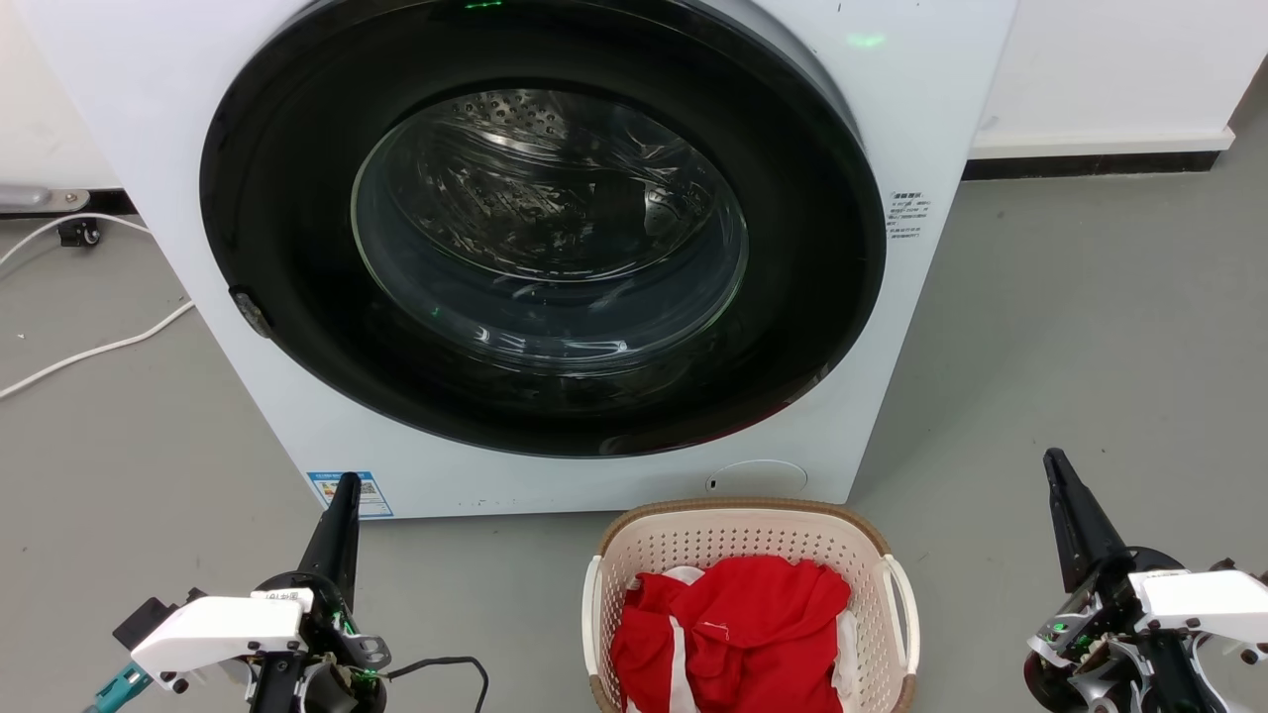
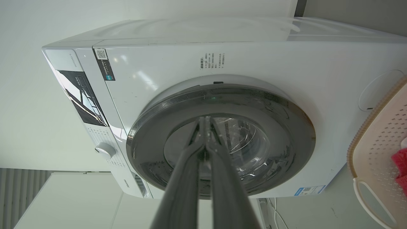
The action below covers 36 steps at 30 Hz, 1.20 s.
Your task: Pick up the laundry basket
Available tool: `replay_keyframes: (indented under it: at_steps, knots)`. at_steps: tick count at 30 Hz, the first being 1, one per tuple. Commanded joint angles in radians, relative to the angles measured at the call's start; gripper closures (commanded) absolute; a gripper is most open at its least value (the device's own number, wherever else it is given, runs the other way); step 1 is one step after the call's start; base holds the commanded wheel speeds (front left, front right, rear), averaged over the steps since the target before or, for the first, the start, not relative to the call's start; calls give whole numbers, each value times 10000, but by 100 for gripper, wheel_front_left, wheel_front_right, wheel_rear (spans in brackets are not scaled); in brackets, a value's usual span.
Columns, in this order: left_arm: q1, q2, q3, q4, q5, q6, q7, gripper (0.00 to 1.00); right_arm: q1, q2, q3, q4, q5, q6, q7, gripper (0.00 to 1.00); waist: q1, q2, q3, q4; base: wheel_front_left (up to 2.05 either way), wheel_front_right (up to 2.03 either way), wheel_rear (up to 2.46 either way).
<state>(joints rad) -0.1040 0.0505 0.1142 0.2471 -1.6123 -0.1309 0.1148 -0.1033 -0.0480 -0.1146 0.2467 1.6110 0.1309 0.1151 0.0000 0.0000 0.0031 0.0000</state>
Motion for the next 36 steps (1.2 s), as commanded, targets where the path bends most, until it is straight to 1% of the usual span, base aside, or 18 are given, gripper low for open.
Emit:
replay_keyframes:
  at_steps: [1, 30, 31, 36]
  knots:
    - [-87, -7, 17, -35, -14, -21, 23, 100, -103, -41, 10, -37, 40, -3, 14, 100, 0, 0, 0, 0, 0, 0, 0]
    - [-86, -7, 16, -34, -14, -21, 22, 100, -103, -41, 11, -37, 40, -3, 14, 100, 0, 0, 0, 0, 0, 0, 0]
    - [-1, 0, -2, 2, 0, 0, -2, 0, 1, 0, 4, 3, -2, 0, -3, 0, 0, 0, 0, 0, 0, 0, 0]
    - [221, -39, -91, 232, 34, 2, -103, 0, 239, 33, 28, 256, -66, -2, -96, 0, 0, 0, 5, -1, 0, 0, 0]
